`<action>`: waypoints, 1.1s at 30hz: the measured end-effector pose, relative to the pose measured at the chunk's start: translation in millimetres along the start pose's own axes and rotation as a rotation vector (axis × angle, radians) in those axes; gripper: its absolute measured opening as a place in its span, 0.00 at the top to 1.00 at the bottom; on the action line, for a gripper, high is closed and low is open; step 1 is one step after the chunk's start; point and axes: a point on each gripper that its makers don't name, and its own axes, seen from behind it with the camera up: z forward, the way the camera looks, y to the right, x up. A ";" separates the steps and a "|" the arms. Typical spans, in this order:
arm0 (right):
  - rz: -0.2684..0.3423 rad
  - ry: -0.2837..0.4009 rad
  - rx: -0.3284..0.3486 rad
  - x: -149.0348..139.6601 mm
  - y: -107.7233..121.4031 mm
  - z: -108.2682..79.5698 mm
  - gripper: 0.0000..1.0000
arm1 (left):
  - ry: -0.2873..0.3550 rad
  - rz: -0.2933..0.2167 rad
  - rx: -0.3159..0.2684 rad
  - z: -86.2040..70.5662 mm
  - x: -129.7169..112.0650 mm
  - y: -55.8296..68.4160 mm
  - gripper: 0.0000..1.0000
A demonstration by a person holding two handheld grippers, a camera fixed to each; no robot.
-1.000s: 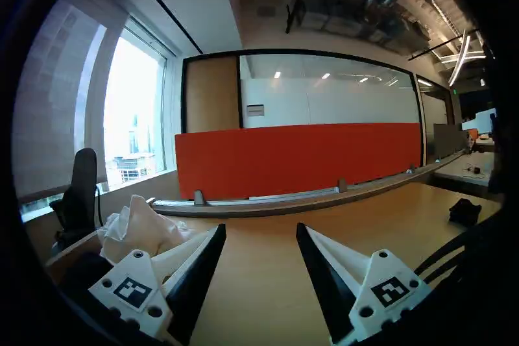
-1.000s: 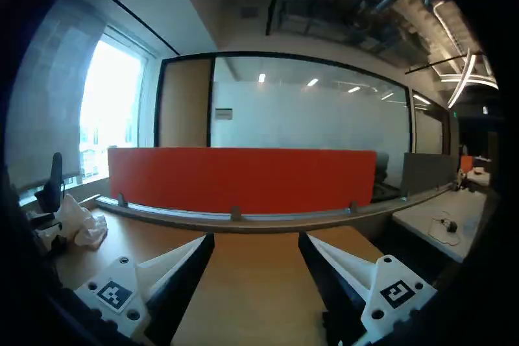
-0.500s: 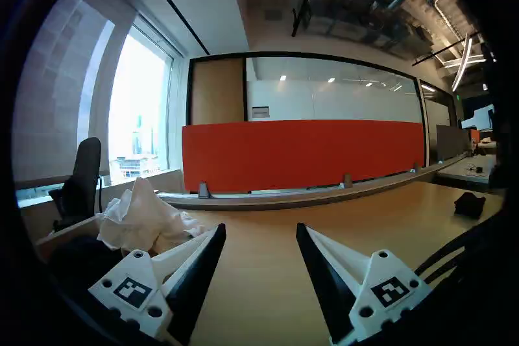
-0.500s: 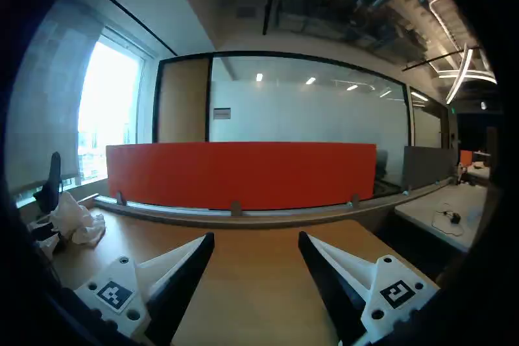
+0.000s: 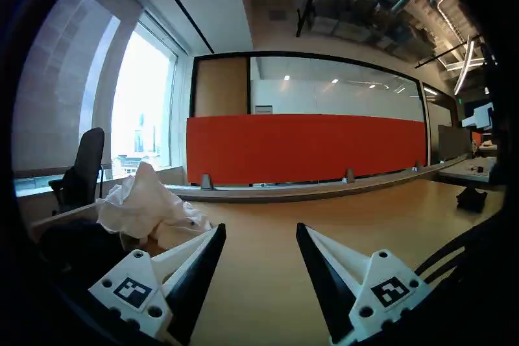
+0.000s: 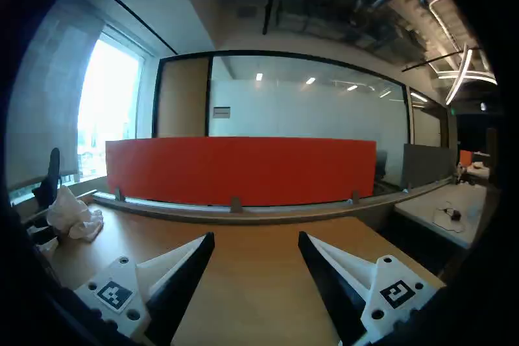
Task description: Fold towel
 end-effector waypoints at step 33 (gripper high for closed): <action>-0.005 0.036 0.000 1.2 17.7 -3.8 0.00 | -0.023 -0.010 0.032 1.2 -14.0 -9.4 0.20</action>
